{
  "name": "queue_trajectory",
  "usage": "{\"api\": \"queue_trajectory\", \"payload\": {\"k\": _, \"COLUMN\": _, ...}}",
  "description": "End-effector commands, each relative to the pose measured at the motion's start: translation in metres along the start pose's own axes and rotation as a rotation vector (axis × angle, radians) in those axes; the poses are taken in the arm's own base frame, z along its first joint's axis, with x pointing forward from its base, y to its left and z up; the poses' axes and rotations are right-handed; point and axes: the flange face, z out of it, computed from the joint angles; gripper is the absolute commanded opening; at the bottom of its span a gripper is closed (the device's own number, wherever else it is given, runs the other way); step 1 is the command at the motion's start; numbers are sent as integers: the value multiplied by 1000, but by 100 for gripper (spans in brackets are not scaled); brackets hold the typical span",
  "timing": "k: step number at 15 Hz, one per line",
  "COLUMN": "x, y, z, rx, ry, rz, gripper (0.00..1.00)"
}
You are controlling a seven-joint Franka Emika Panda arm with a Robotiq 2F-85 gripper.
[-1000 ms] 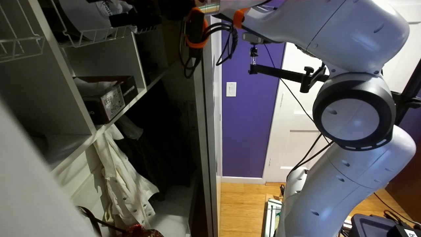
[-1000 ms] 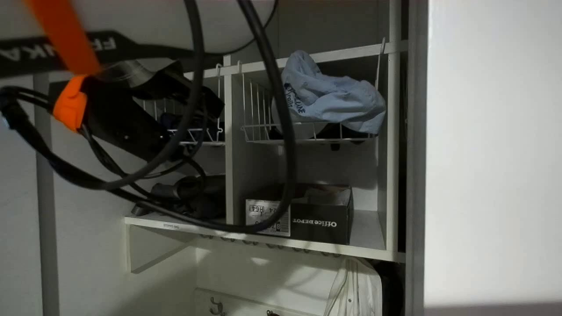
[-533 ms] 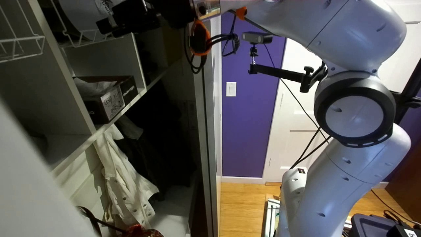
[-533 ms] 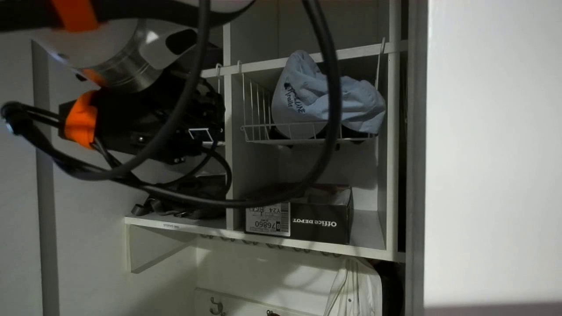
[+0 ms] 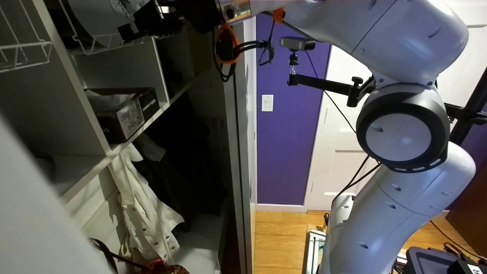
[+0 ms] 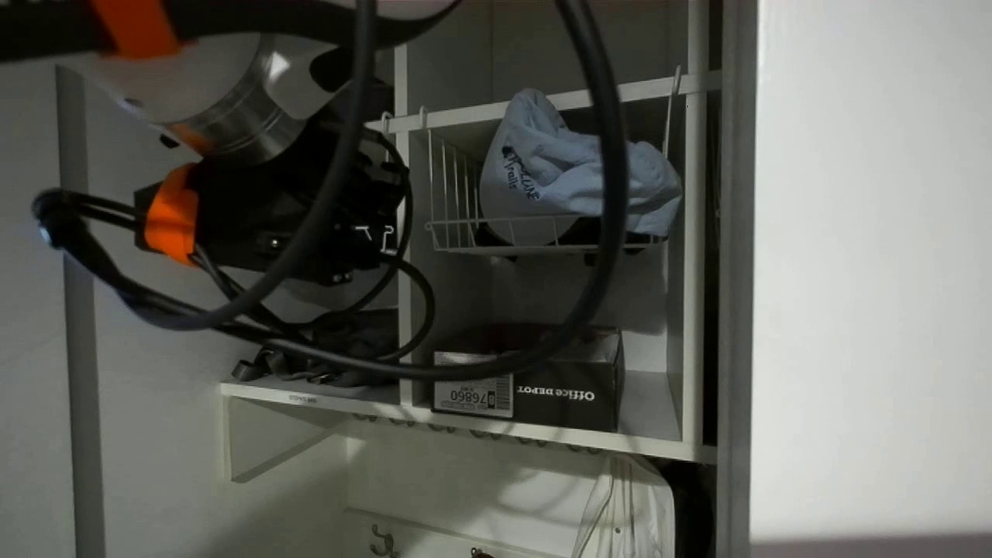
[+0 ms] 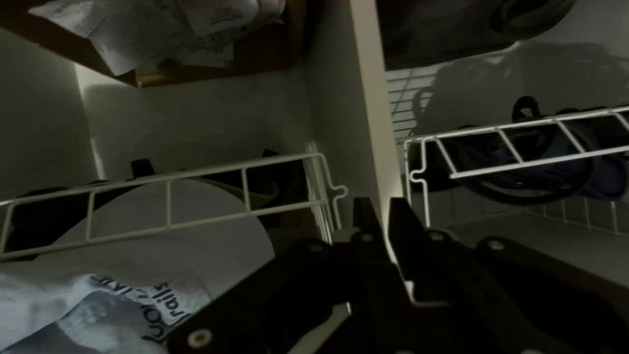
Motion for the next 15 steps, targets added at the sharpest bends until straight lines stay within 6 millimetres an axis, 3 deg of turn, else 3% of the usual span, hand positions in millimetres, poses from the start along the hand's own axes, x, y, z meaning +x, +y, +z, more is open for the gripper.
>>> {"api": "queue_trajectory", "payload": {"k": 1, "x": 11, "y": 24, "z": -6, "rx": -117, "ry": 65, "rz": -103, "gripper": 0}}
{"api": "queue_trajectory", "payload": {"k": 7, "x": 28, "y": 59, "z": 6, "rx": -264, "ry": 194, "rz": -246, "gripper": 0}}
{"api": "queue_trajectory", "payload": {"k": 15, "x": 40, "y": 74, "z": 56, "rx": -325, "ry": 298, "rz": -343, "gripper": 0}}
